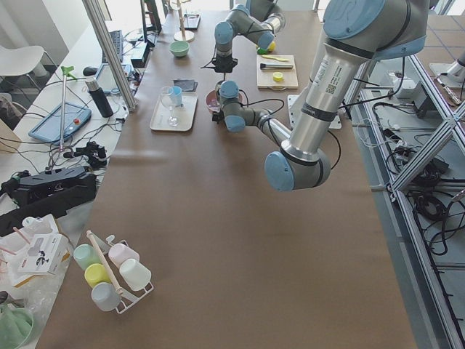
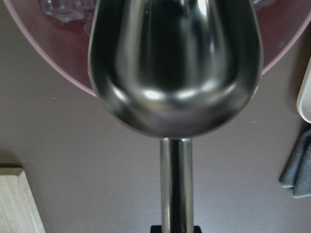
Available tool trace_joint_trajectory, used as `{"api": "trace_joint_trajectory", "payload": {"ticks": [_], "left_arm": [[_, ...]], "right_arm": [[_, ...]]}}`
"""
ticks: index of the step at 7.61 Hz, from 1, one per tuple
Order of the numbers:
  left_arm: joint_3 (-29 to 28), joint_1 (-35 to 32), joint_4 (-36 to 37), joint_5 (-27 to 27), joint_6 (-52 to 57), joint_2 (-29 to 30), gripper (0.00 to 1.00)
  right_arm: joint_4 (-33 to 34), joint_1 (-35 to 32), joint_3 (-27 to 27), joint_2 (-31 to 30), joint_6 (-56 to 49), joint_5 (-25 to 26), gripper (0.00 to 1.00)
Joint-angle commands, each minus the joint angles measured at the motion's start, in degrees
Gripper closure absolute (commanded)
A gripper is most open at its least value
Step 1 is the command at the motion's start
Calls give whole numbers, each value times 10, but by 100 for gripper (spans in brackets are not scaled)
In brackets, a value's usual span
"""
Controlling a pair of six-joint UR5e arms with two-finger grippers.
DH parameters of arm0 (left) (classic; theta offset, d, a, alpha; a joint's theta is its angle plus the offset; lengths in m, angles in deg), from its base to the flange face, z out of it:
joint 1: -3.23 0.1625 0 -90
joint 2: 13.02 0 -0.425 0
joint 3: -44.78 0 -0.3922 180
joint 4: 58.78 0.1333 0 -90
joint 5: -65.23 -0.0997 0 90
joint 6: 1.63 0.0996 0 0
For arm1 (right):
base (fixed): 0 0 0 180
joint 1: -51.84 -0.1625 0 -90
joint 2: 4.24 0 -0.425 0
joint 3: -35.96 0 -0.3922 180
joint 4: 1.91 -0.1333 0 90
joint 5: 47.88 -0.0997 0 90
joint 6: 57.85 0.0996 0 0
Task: Put ice in cup with scoop
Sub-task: 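Dig the scoop into the ice cubes while the left gripper steadies the bowl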
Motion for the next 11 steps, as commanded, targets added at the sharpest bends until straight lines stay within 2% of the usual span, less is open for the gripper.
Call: {"api": "trace_joint_trajectory", "payload": {"ticks": [1,5,9,11], "left_arm": [[0,0,0,-1,0,0,2],[0,1,1,-2,0,1,2],[-1,1,1,-3,1,1,2],[-1,3,1,-3,1,2,2]], "right_arm": [[-76,0,23,-46,13,-2,100],[-144,0,30,-80,20,-8,100],[-246,0,30,-121,30,-24,100],[-267,0,32,-128,40,-40,100]]}}
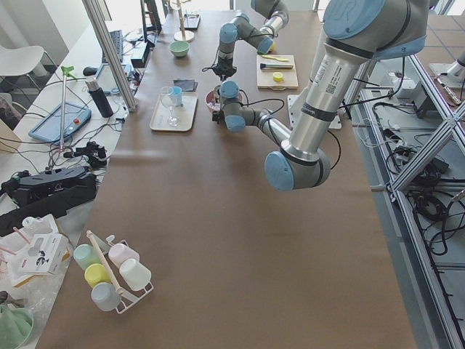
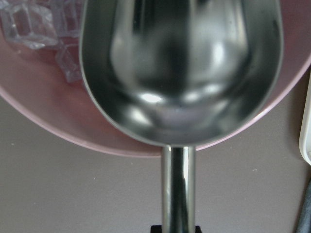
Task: Put ice in cup with scoop
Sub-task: 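Dig the scoop into the ice cubes while the left gripper steadies the bowl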
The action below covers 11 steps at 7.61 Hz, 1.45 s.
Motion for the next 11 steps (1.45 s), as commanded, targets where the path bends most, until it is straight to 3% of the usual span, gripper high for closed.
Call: {"api": "trace_joint_trajectory", "payload": {"ticks": [1,9,11], "left_arm": [[0,1,0,-1,0,1,2],[0,3,-1,0,0,-1,2],[0,3,-1,0,0,-1,2]], "right_arm": [[-51,0,2,-21,6,-22,100],[-46,-56,21,-35,3,-143,100],[-1,-99,51,-52,32,-183,100]]}}
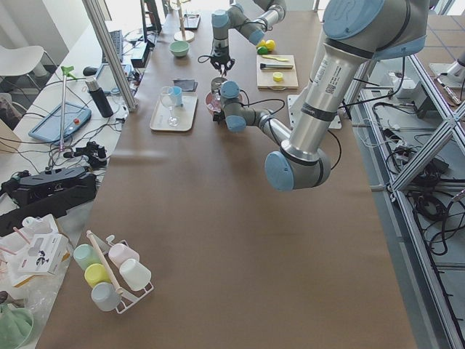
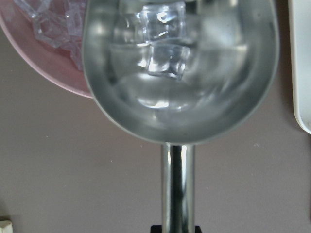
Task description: Put ice in cup with scoop
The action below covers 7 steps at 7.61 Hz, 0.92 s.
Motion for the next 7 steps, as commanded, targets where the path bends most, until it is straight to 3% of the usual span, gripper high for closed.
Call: {"api": "trace_joint_trajectory", "payload": {"ticks": [1,4,7], "left_arm": [[0,0,0,0,-1,-1,2],[0,0,0,0,-1,-2,2],[18,-4,6,4,0,-5,2]], "right_arm": [[43,-59,24,-22,49,-48,100],[52,-86,4,-23,175,-66,100],[51,-119,-58,14,207,-94,100]]}}
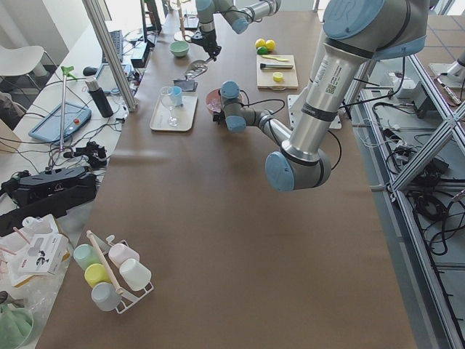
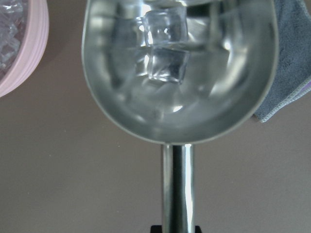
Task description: Put ice in cup with scoop
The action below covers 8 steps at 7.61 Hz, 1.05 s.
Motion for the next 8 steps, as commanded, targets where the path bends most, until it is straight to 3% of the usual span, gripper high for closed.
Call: {"api": "trace_joint_trajectory", "payload": {"ticks": [1,2,4,5,8], "left_arm": [[49,-5,10,4,2,-29,2],[90,-15,31,5,5,-61,2],[186,-25,213,22,29,-53,2],[207,-29,262,18,100,-52,2],[232,-52,331,17,109,-57,2]], "right_arm": [[-2,-21,-61,39,25,-17,100],[-3,-22,-80,52,24,-16,100],[-1,-25,-118,81,21,-14,100],[2,-26,-147,105,17,-13,100],[54,-28,-188,145,1,2,100]]}}
